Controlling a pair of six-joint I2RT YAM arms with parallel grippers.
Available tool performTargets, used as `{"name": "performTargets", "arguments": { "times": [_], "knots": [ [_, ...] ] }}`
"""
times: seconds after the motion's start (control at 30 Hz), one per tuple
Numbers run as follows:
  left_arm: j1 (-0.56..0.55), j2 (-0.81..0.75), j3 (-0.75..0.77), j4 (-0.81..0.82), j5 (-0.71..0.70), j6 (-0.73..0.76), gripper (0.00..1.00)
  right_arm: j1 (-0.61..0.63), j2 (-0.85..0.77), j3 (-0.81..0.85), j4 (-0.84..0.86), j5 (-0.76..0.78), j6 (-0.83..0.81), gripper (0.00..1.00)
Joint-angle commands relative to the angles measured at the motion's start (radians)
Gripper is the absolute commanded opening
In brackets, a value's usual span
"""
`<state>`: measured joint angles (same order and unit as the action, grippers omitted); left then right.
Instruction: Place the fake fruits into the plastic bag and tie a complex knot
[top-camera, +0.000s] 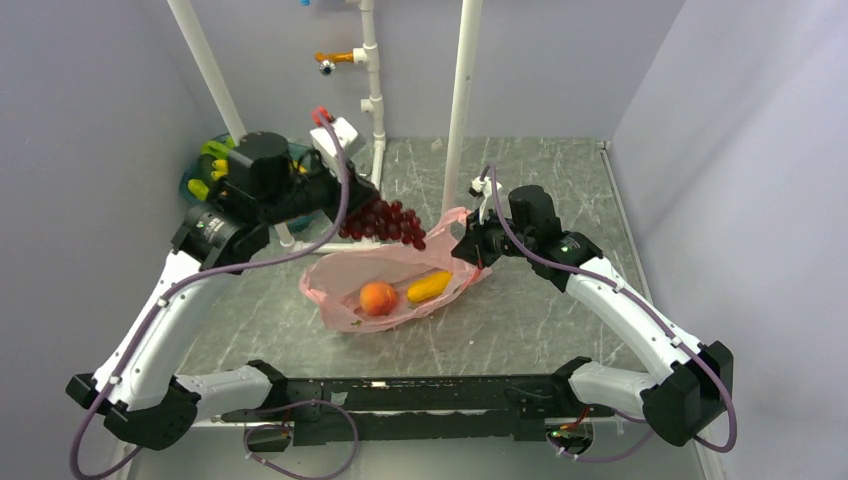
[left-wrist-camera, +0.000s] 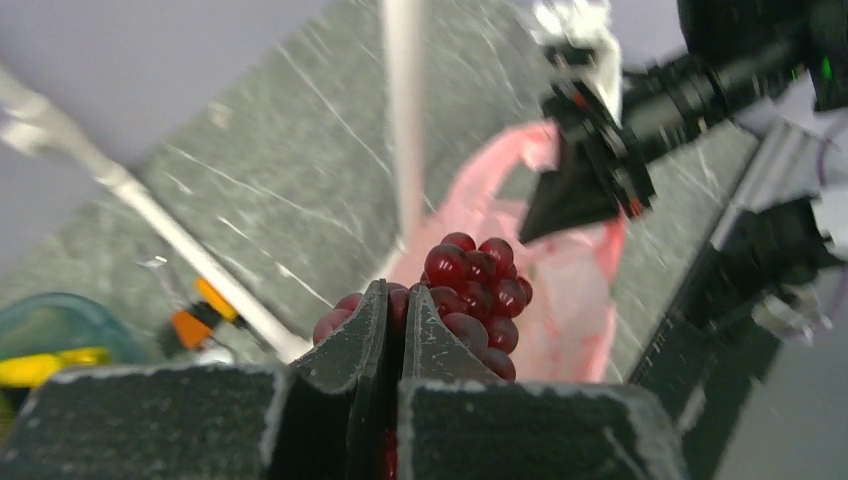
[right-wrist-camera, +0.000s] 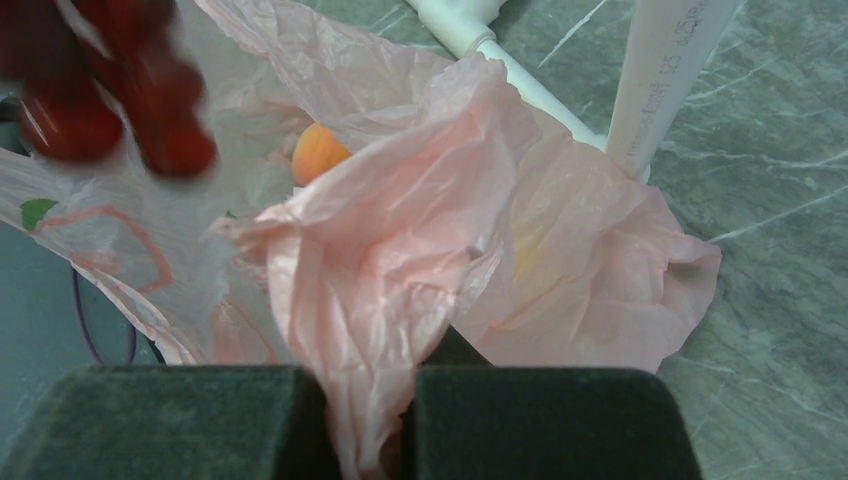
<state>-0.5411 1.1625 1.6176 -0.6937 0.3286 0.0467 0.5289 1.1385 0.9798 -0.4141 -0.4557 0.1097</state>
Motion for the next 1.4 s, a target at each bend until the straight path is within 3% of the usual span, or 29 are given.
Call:
{"name": "performTargets", "arguments": {
  "times": [0.0,0.4,0.47,0.5,0.53,0.57,0.6,0.63,0.77,0.9,1.03,1.2,1.37],
  "knots": [
    [-0.087,-0.026,-0.104,-0.005,0.049,-0.039,0.0,-0.003,-0.028,0.012,0.054,-0.02,0.017,0.0],
    [-0.247,0.006,-0.41,0.106,-0.153,0.079,0.03,-0.003,-0.037,0.001,0.06,-0.03,0.022,0.0],
    [-0.25,0.053,-0.395,0.076,-0.154,0.112,0.16,-0.003,-0.036,-0.001,0.061,-0.035,0.022,0.0],
    [-0.25,0.069,-0.366,0.045,-0.132,0.138,0.31,-0.004,-0.035,-0.001,0.061,-0.035,0.022,0.0],
    [-0.25,0.08,-0.331,-0.001,-0.108,0.158,0.59,-0.004,-0.036,-0.002,0.062,-0.032,0.022,0.0],
    [-0.248,0.08,-0.304,-0.032,-0.085,0.171,0.78,-0.003,-0.039,-0.003,0.062,-0.032,0.024,0.0],
    [-0.241,0.069,-0.286,-0.051,-0.064,0.184,0.92,-0.003,-0.039,-0.005,0.064,-0.033,0.026,0.0],
    [-0.22,0.048,-0.275,-0.062,0.001,0.198,0.98,-0.004,-0.041,-0.008,0.065,-0.034,0.027,0.0],
    [-0.067,-0.051,-0.245,-0.068,0.302,0.237,0.99,-0.003,-0.04,-0.02,0.069,-0.03,0.024,0.0],
    [0.138,-0.066,-0.142,-0.221,0.537,0.312,0.99,-0.004,-0.037,-0.019,0.063,-0.03,0.02,0.0],
    [0.359,-0.099,-0.132,-0.342,0.602,0.347,0.98,-0.002,-0.032,-0.011,0.054,-0.029,0.013,0.0],
    [0.746,-0.156,-0.249,-0.43,0.702,0.383,0.92,-0.002,-0.022,-0.002,0.049,-0.029,0.008,0.0],
    [1.115,-0.162,-0.362,-0.455,0.713,0.456,0.85,-0.002,-0.02,0.003,0.045,-0.025,0.005,0.0]
  ]
}}
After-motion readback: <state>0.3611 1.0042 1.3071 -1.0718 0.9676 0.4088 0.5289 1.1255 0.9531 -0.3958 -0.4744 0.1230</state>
